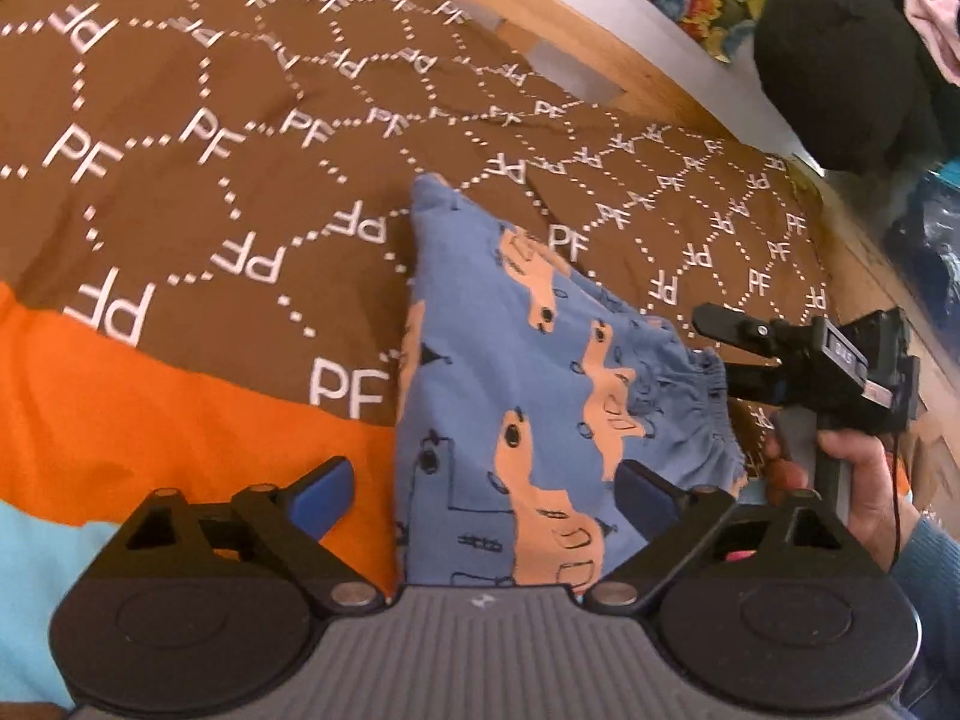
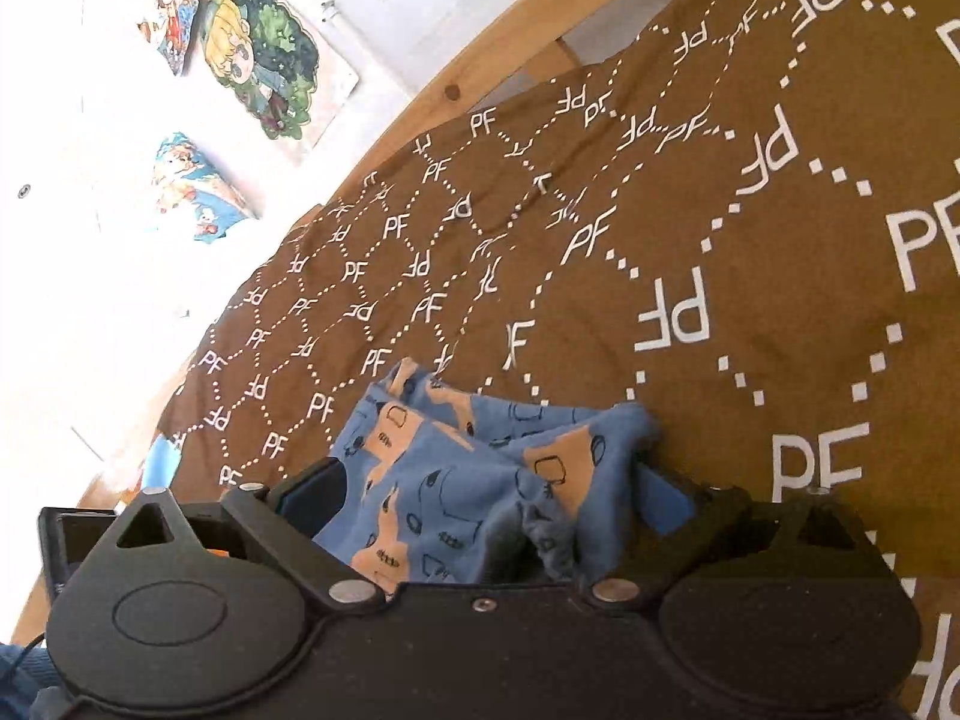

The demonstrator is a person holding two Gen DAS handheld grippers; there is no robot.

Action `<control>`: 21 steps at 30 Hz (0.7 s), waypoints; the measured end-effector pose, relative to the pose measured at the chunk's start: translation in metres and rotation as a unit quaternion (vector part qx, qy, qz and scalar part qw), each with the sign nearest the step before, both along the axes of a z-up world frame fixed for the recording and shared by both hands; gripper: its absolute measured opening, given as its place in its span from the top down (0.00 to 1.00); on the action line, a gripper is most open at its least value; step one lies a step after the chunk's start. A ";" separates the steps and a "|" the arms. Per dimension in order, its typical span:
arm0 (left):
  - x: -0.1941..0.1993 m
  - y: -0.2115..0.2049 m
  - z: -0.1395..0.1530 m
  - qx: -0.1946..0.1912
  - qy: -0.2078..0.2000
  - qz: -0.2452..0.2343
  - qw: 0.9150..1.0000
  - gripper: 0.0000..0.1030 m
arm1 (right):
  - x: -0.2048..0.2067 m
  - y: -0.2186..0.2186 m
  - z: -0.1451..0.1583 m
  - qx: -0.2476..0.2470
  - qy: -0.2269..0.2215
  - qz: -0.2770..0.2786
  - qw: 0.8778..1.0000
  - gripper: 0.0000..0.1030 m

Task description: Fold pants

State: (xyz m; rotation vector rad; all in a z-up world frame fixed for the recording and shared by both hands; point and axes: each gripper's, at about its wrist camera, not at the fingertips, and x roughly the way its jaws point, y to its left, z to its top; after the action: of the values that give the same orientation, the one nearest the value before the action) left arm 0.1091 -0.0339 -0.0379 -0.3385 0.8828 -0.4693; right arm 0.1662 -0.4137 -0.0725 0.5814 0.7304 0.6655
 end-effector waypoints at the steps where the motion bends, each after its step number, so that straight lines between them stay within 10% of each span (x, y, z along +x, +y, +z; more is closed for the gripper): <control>1: 0.001 0.000 0.000 0.007 0.004 0.004 1.000 0.17 | -0.001 -0.001 -0.001 -0.003 0.003 -0.005 1.000 0.14; 6: 0.002 -0.004 0.003 0.029 0.016 0.013 0.999 0.30 | -0.001 -0.006 -0.007 -0.022 0.028 -0.050 0.998 0.53; 21: 0.000 -0.002 0.003 0.011 0.068 0.043 0.997 0.61 | -0.016 0.013 -0.005 -0.090 -0.003 -0.085 0.992 0.75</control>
State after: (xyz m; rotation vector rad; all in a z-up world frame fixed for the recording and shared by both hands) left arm 0.1093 -0.0359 -0.0348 -0.3912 1.0012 -0.3595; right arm 0.1504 -0.4002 -0.0776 0.4696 0.7177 0.4382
